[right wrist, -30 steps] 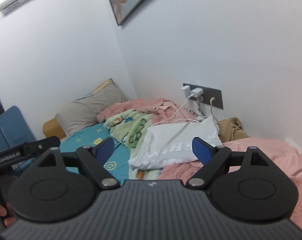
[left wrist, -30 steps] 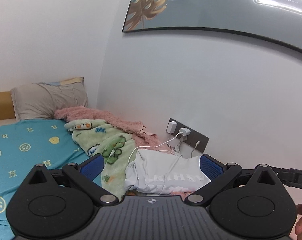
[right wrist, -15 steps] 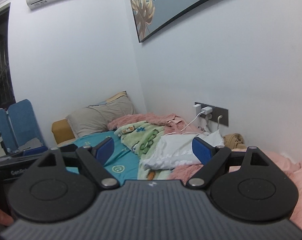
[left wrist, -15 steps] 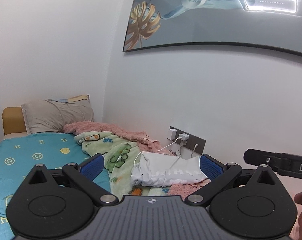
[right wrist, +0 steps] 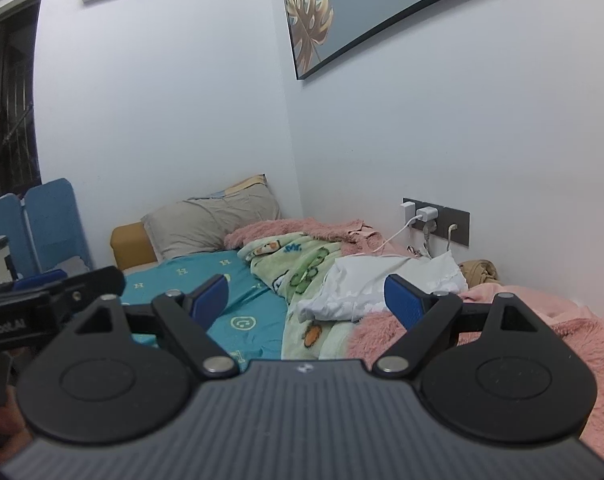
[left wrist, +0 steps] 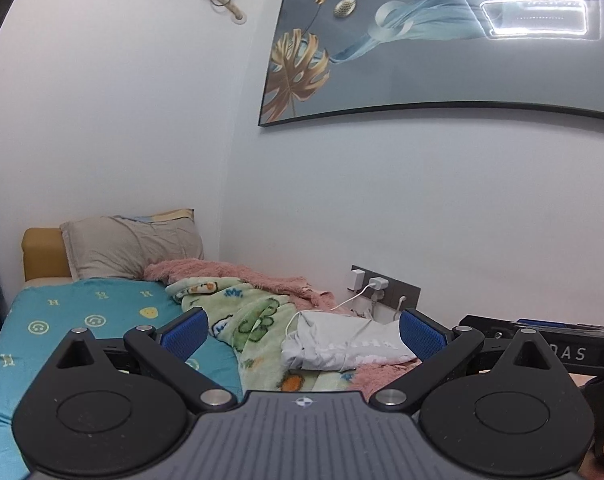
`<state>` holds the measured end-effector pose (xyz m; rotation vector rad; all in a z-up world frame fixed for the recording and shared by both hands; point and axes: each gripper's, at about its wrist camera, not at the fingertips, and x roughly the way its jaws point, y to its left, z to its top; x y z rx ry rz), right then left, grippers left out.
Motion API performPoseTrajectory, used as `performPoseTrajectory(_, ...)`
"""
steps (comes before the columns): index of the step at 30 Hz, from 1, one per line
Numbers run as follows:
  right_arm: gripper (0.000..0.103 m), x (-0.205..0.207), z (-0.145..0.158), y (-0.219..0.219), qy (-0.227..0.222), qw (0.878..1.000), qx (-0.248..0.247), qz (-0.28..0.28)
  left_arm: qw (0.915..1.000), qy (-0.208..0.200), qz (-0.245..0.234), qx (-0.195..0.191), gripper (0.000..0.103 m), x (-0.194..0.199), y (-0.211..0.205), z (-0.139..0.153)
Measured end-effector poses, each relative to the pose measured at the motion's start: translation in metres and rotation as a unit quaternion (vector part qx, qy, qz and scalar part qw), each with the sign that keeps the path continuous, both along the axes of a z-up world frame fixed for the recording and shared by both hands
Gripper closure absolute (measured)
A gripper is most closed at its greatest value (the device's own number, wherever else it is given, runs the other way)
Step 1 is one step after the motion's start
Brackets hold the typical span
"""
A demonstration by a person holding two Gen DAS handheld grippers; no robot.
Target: Fold clothes
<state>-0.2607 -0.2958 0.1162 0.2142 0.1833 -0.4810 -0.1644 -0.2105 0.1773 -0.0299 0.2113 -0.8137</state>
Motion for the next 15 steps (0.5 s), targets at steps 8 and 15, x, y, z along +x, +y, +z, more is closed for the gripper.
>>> performPoseTrajectory(8, 0.017, -0.0007, -0.0042, 0.0026, 0.005, 1.000, -0.012, -0.003, 0.9996, -0.011, 0.015, 0.021, 0.001, -0.0046, -0.0028, -0.0069)
performPoseTrajectory(15, 0.017, -0.0007, -0.0055, 0.0063, 0.010, 1.000, -0.013, -0.004, 0.9995, -0.013, 0.014, 0.024, 0.001, -0.0092, -0.0043, -0.0070)
